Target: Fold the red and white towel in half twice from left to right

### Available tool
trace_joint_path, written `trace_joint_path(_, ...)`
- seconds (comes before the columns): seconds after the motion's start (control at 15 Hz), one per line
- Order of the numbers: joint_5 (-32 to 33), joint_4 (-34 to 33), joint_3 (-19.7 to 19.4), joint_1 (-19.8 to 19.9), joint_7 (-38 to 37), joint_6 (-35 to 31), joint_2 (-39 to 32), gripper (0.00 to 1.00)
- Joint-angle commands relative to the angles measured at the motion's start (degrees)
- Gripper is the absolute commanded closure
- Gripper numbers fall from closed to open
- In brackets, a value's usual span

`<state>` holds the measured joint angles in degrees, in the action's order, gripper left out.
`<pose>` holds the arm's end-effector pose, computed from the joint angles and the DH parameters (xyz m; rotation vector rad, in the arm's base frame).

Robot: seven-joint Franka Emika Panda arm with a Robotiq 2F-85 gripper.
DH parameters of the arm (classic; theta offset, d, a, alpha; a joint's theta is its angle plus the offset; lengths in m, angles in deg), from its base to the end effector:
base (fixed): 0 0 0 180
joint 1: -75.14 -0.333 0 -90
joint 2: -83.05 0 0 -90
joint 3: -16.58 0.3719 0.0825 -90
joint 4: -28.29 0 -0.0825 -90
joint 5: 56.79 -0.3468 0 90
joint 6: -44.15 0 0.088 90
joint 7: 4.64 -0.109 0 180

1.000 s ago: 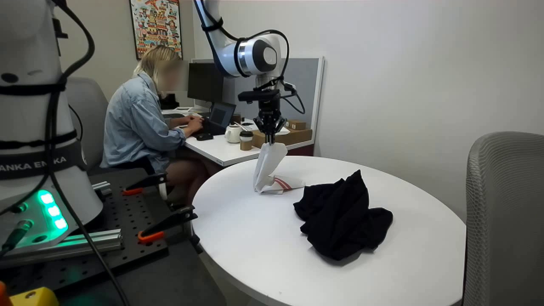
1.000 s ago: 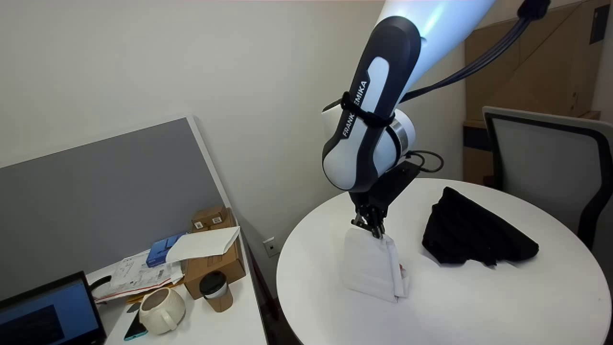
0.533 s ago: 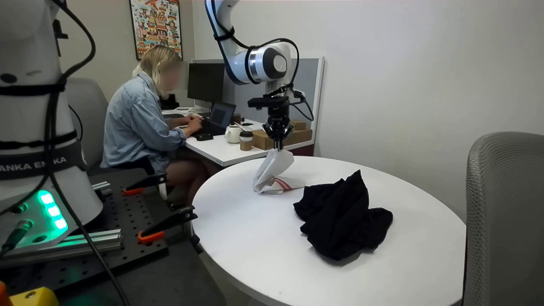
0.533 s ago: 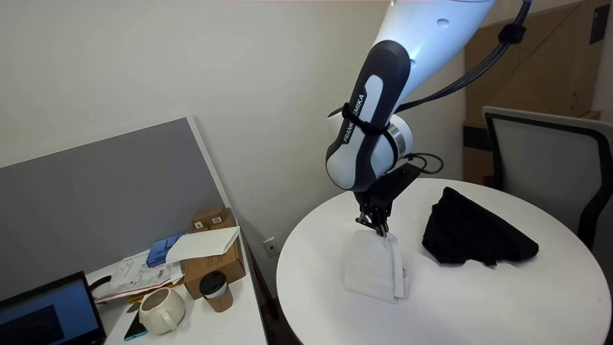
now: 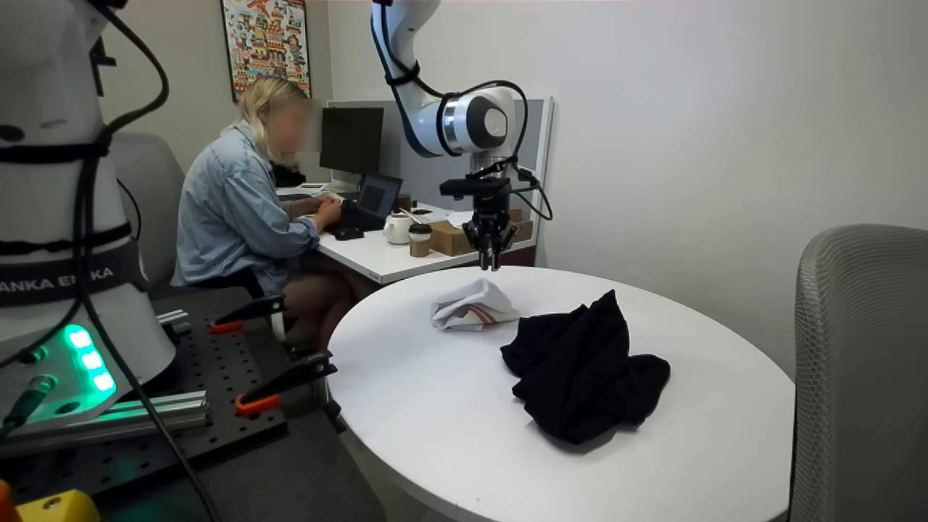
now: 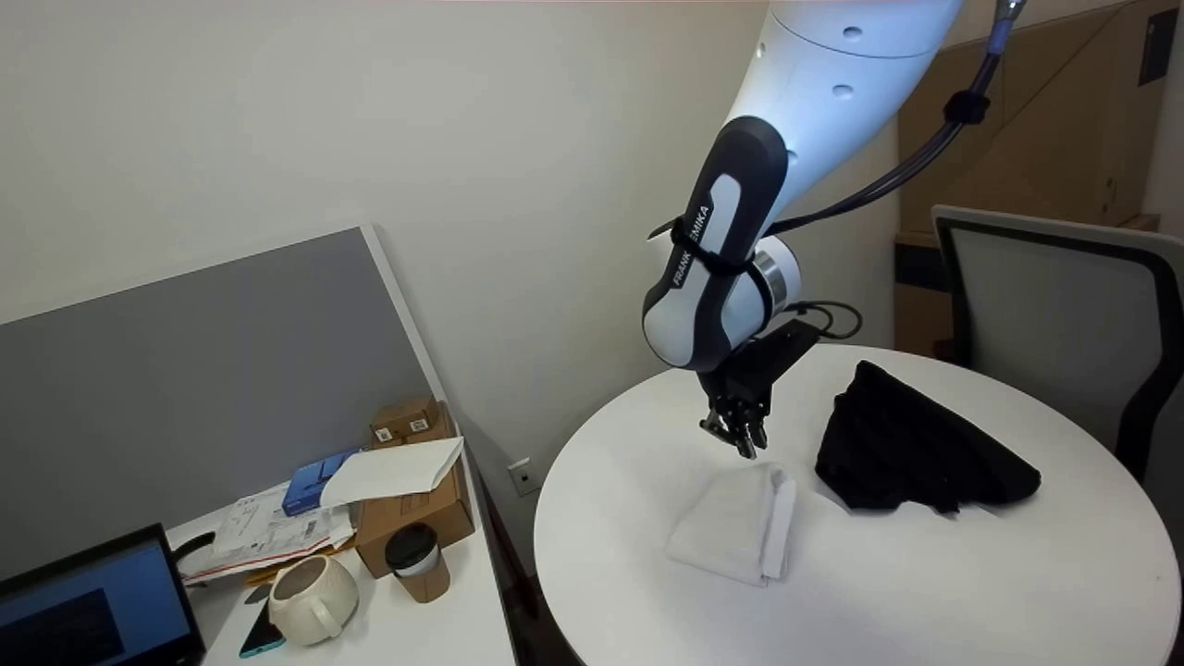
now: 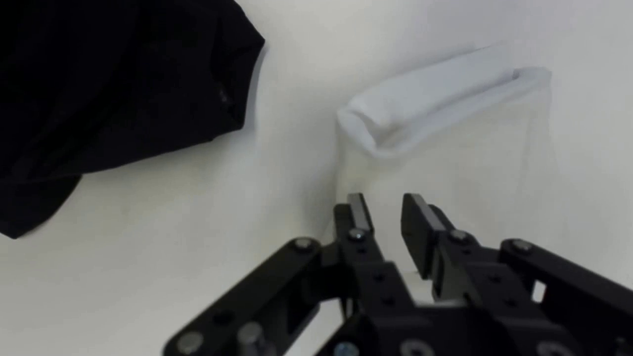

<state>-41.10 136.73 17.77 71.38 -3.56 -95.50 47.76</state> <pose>0.6318 0.0524 0.2433 2.9430 0.4708 -0.0959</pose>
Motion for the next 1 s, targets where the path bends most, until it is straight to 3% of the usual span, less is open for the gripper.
trace_joint_path(0.0, -1.7, -3.3, -0.3, 0.2, 1.7, 2.2, -2.3, 0.42)
trace_joint_path(0.4, -4.7, -0.7, 0.9, 1.1, 0.5, 0.5, -0.2, 0.01)
trace_joint_path(0.93, -20.7, 12.3, 4.2, 4.2, -0.1, -7.8, 9.1, 0.00)
